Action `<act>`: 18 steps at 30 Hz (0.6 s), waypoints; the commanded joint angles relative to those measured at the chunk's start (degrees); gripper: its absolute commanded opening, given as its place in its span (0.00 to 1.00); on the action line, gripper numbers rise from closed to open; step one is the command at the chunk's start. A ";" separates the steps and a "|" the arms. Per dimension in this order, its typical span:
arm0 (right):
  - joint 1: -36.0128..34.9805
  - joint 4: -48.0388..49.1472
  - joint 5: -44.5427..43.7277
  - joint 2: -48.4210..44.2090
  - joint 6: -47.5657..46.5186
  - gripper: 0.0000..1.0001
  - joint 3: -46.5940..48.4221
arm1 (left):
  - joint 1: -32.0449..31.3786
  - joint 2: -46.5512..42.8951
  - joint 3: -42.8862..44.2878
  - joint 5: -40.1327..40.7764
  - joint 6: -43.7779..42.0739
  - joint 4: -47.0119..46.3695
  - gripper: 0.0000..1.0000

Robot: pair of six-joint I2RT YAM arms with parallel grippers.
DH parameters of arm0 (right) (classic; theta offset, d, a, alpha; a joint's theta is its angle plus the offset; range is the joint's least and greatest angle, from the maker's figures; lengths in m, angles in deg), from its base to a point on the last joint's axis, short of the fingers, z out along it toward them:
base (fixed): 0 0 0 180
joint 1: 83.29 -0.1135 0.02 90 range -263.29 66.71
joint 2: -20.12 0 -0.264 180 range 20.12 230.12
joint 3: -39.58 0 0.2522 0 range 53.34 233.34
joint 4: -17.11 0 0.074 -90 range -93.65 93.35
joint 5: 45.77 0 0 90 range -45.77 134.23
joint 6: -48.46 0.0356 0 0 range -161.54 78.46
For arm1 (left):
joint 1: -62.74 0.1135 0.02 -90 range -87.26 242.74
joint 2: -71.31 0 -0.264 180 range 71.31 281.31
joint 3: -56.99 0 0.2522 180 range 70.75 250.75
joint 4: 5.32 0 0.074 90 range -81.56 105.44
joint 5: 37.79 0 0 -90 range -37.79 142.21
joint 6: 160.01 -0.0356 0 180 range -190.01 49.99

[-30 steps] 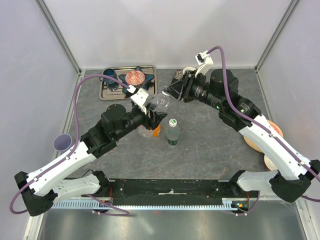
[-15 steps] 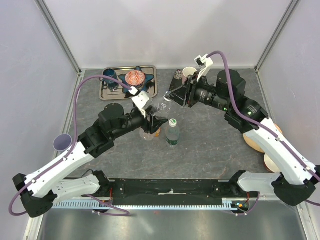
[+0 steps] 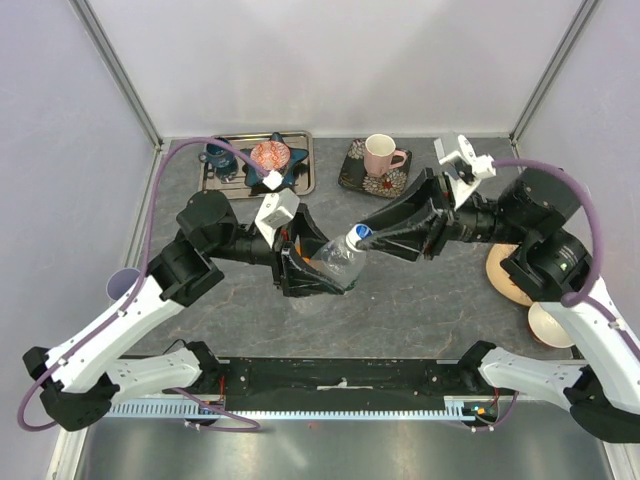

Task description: Unscrew the bottle caps

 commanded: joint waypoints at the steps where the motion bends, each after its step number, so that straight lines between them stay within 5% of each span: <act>1: -0.14 3.18 8.78 -0.07 -2.76 0.00 -2.51 | -0.80 2.94 2.06 -22.31 10.72 -13.27 0.25; 11: -0.14 12.75 20.55 -4.37 0.05 0.00 -7.86 | -0.54 8.56 -0.57 -28.21 23.30 -30.77 0.25; 18: -0.05 18.30 24.78 -4.90 3.30 0.00 -12.09 | -0.36 11.47 -1.19 -29.88 27.35 -34.31 0.25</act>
